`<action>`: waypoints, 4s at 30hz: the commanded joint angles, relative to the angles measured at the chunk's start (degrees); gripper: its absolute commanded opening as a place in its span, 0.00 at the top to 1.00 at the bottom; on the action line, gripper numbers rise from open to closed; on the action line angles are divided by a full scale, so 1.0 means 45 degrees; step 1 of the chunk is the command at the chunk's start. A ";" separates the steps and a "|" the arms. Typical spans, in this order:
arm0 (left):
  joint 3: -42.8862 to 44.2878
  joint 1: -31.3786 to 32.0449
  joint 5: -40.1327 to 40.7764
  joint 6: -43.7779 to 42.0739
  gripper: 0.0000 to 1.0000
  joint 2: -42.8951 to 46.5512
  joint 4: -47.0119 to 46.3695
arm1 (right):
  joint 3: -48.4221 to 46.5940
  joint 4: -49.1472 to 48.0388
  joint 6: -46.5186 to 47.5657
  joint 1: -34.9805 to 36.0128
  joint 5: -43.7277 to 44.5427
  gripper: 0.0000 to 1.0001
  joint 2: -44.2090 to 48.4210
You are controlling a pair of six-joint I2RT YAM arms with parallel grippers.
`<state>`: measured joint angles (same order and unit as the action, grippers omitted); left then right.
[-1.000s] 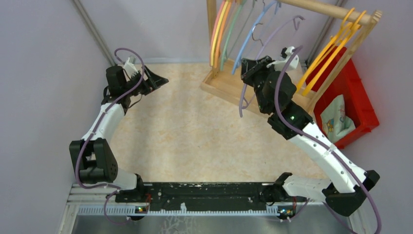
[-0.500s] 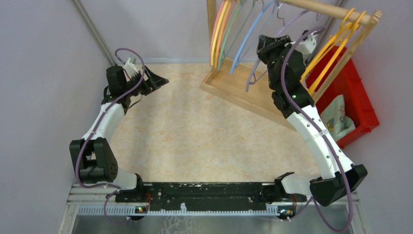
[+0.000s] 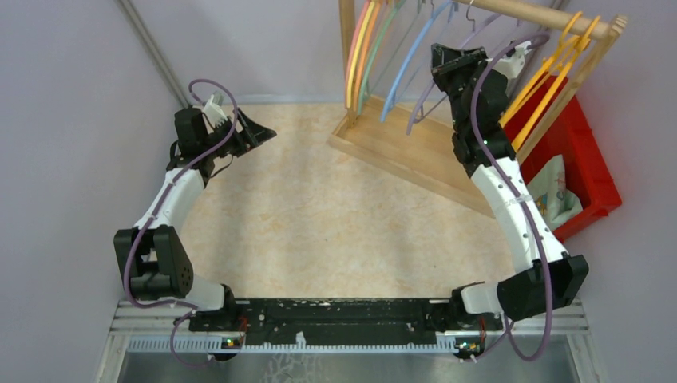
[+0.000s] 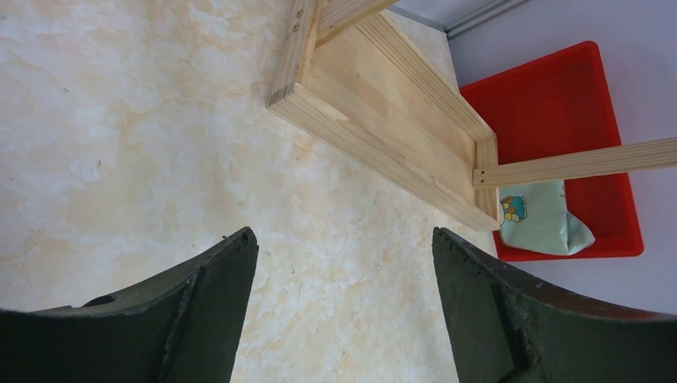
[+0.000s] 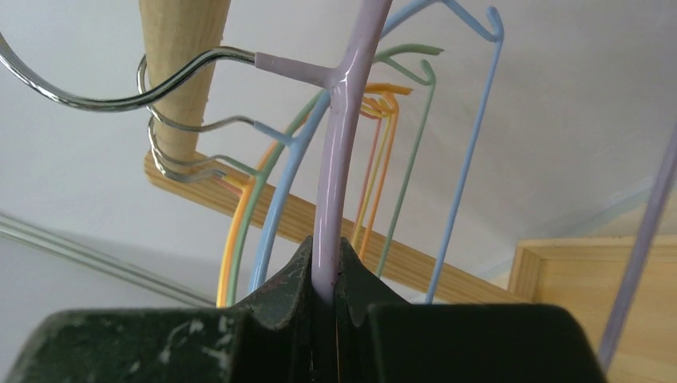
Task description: Organize the hangers
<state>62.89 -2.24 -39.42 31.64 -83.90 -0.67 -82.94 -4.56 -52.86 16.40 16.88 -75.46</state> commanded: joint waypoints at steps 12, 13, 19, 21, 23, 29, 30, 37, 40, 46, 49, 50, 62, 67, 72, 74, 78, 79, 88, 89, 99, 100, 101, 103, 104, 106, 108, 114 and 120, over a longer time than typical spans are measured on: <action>0.0323 -0.0026 0.0473 -0.0350 0.15 -0.0106 0.0087 | -0.0806 -0.0953 -0.1932 -0.1842 -0.2110 1.00 -0.1132; 0.0294 -0.0029 0.0478 -0.0344 0.15 -0.0123 0.0072 | -0.0820 -0.0863 -0.2050 -0.1857 -0.2170 1.00 -0.1233; 0.0308 -0.0034 0.0514 -0.0426 0.15 -0.0200 0.0091 | -0.0373 -0.0658 -0.2325 -0.1858 -0.2371 0.40 -0.1146; 0.0354 -0.0041 0.0550 -0.0559 0.14 -0.0204 0.0203 | -0.0347 -0.0447 -0.2106 -0.1851 -0.2443 0.29 -0.1036; 0.0428 -0.0032 0.0622 -0.0729 0.13 -0.0233 0.0394 | -0.0261 -0.0259 -0.1888 -0.1849 -0.2585 0.23 -0.0851; 0.0560 -0.0046 0.0814 -0.1079 0.00 -0.0328 0.0883 | 0.0484 0.0681 -0.0851 -0.1629 -0.2804 0.07 0.0157; 0.0556 -0.0046 0.0850 -0.1152 0.00 -0.0353 0.0967 | 0.0674 0.0898 -0.0585 -0.1523 -0.2784 0.07 0.0376; 0.0409 -0.0014 0.1316 -0.1875 0.00 -0.0686 0.1725 | 0.2226 0.2569 0.1258 -0.0348 -0.2340 0.05 0.2115; 0.0234 0.0046 0.1870 -0.2228 0.00 -0.0694 0.2052 | 0.2509 0.3584 0.2315 0.0277 -0.1960 0.05 0.2678; -0.0173 0.0237 0.2753 -0.2867 0.00 -0.0538 0.2498 | 0.3133 0.5463 0.3974 0.0767 -0.1207 0.03 0.3898; -0.0308 0.0373 0.2882 -0.2985 0.00 -0.0517 0.2662 | 0.3311 0.6222 0.4713 0.0848 -0.1147 0.03 0.4438; -0.0337 0.0463 0.2959 -0.3042 0.00 -0.0516 0.2694 | 0.3298 0.6498 0.5008 0.0926 -0.1080 0.03 0.4561; -0.0635 0.1030 0.3235 -0.3195 0.00 -0.0764 0.2493 | 0.3098 0.8024 0.6455 0.1184 0.0166 0.01 0.5714; -0.0713 0.1158 0.3234 -0.2961 0.00 -0.0813 0.2186 | 0.2791 0.7491 0.6615 0.1179 0.0219 0.01 0.5596; -0.0881 0.1259 0.3350 -0.2736 0.00 -0.0723 0.1974 | 0.2064 0.6934 0.6692 0.1179 -0.0040 0.01 0.4969; -0.0946 0.1291 0.3369 -0.2685 0.00 -0.0717 0.1927 | 0.1806 0.6627 0.6590 0.1179 -0.0136 0.01 0.4690; -0.1016 0.1307 0.3353 -0.2655 0.00 -0.0669 0.1928 | 0.1521 0.5591 0.6086 0.1179 -0.0206 0.01 0.4172; -0.1053 0.1310 0.3350 -0.2653 0.00 -0.0652 0.1936 | 0.1441 0.5335 0.5966 0.1179 -0.0211 0.01 0.4049; -0.1510 0.1299 0.3542 -0.2935 0.00 -0.0196 0.2030 | 0.0637 0.4895 0.5675 0.1179 0.0201 0.01 0.3335; -0.1636 0.1308 0.3559 -0.2966 0.00 -0.0144 0.2014 | 0.0603 0.4933 0.5656 0.1179 0.0233 0.01 0.3332; -0.2154 0.1301 0.3508 -0.2898 0.00 0.0021 0.1652 | 0.0578 0.5966 0.5582 0.1179 -0.0010 0.01 0.3775; -0.2186 0.1306 0.3506 -0.2893 0.00 0.0003 0.1611 | 0.0579 0.6180 0.5593 0.1179 -0.0120 0.01 0.3853; -0.2197 0.1300 0.3501 -0.2895 0.00 -0.0022 0.1574 | 0.0634 0.6458 0.5575 0.1179 -0.0222 0.01 0.3932; -0.2208 0.1311 0.3487 -0.2901 0.00 -0.0088 0.1546 | 0.0800 0.6982 0.5566 0.1179 -0.0454 0.01 0.4152; -0.2217 0.1305 0.3486 -0.2896 0.00 -0.0132 0.1544 | 0.0943 0.7247 0.5557 0.1194 -0.0515 0.01 0.4308; -0.2233 0.1315 0.3477 -0.2906 0.00 -0.0172 0.1534 | 0.1270 0.7631 0.5590 0.1169 -0.0700 0.01 0.4644; -0.2228 0.1303 0.3486 -0.2902 0.00 -0.0246 0.1473 | 0.1634 0.7907 0.5724 0.1179 -0.0960 0.01 0.4964; -0.2085 0.1300 0.3463 -0.2890 0.00 -0.0563 0.1432 | 0.2353 0.8903 0.6268 0.1179 -0.1714 0.01 0.5524; -0.2014 0.1300 0.3538 -0.2919 0.00 -0.0834 0.1309 | 0.4251 0.9052 0.7274 0.1206 -0.3285 0.01 0.5942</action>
<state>53.41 3.29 -23.57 19.25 -86.59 7.27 -68.77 35.31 -24.18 21.28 7.94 -50.24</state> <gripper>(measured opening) 0.996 0.988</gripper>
